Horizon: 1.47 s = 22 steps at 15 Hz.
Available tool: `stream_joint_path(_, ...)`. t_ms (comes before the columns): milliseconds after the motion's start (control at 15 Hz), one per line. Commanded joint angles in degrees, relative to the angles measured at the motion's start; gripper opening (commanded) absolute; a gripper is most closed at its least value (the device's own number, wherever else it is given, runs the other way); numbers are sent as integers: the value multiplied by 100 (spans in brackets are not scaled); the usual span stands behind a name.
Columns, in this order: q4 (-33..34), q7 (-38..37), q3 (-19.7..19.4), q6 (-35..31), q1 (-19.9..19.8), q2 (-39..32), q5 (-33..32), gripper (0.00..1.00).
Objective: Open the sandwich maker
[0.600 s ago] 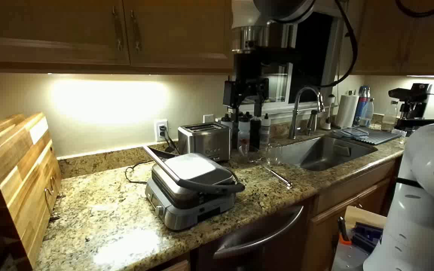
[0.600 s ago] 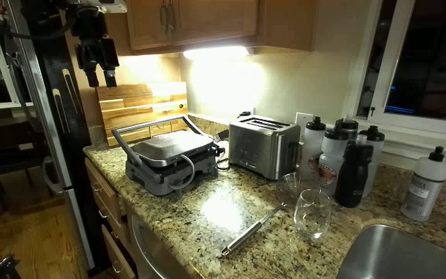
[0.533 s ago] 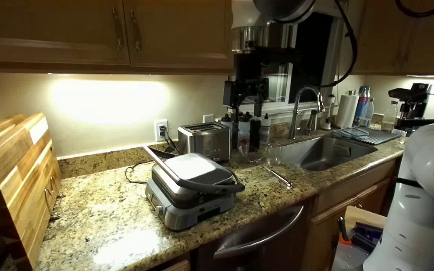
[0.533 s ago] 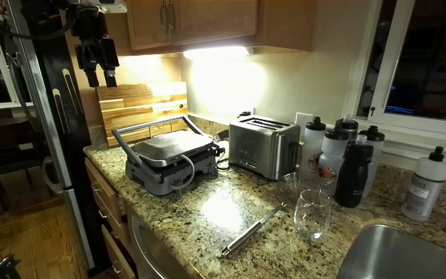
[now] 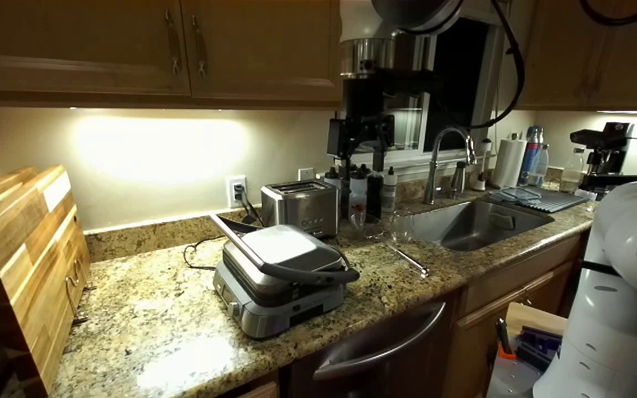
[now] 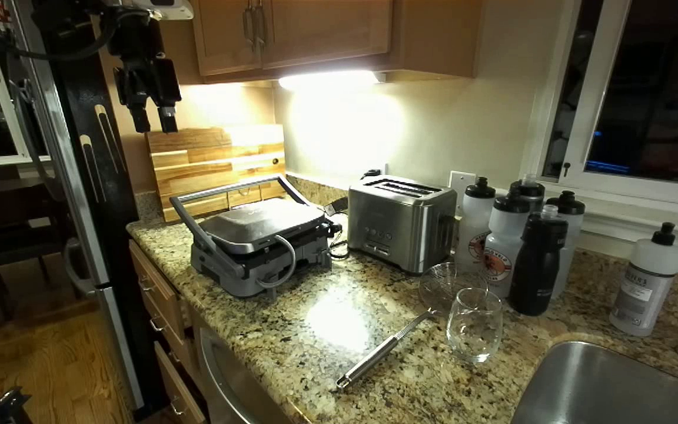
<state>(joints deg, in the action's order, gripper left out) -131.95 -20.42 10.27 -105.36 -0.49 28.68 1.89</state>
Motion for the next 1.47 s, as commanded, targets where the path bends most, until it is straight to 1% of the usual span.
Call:
stream_joint_path(0,16,-27,-58,17,70,-10,-32,100)
stream_joint_path(733,41,-26,-60,-6,75,-40,-14,100)
stream_joint_path(867,175,76,-95,-115,98,-200,40,100)
stream_joint_path(1000,340,270,-179,-371,131,-429,160,100)
stream_joint_path(1200,684,604,-263,-743,168,-915,225,100)
stream_joint_path(1400,1086,798,-311,-827,185,-1465,275,100)
